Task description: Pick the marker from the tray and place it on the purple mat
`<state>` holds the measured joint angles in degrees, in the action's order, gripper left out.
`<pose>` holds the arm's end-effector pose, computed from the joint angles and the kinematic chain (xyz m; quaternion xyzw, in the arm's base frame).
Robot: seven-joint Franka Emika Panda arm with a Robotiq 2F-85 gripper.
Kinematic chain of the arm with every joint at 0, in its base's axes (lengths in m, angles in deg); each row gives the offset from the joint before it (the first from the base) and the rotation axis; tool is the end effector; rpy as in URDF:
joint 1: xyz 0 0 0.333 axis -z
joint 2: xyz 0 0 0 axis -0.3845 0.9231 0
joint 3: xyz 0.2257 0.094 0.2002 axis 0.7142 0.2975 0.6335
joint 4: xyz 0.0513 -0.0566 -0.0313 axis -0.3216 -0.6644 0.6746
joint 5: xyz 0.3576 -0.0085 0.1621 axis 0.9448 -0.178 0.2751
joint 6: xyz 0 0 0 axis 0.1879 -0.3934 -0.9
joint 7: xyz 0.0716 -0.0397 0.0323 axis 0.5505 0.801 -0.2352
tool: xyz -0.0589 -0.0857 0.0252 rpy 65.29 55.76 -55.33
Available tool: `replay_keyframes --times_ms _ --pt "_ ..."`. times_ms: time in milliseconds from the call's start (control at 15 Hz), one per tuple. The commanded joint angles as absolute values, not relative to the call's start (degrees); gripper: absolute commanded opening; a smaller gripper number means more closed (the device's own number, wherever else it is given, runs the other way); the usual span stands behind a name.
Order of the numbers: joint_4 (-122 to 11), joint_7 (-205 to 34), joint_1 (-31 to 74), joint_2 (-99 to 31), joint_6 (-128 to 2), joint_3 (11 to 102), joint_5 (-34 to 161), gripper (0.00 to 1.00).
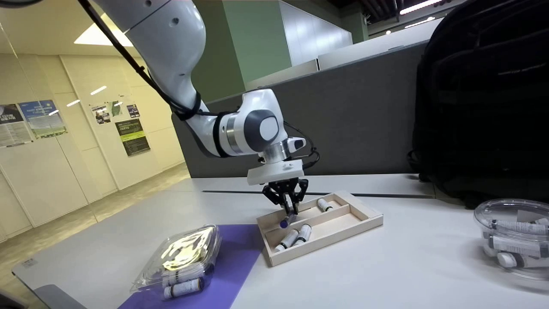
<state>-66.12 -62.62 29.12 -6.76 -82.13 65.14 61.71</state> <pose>0.6552 -0.0243 0.1300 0.9857 0.1574 0.0598 0.0026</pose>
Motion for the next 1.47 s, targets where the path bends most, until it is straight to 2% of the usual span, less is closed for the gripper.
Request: replay_keyframes --times_ms 0,400,867,1400 --pt "-72.85 -62.07 29.87 -12.33 -85.6 66.3 62.12 0.05" --pt "-76.51 -61.41 27.35 -15.89 -89.36 67.32 60.25 0.05" --pt "-74.29 -61.51 22.07 -12.45 -91.69 67.01 56.51 0.05" --pt "-75.19 -58.62 21.25 -9.41 -91.01 69.03 54.9 0.05"
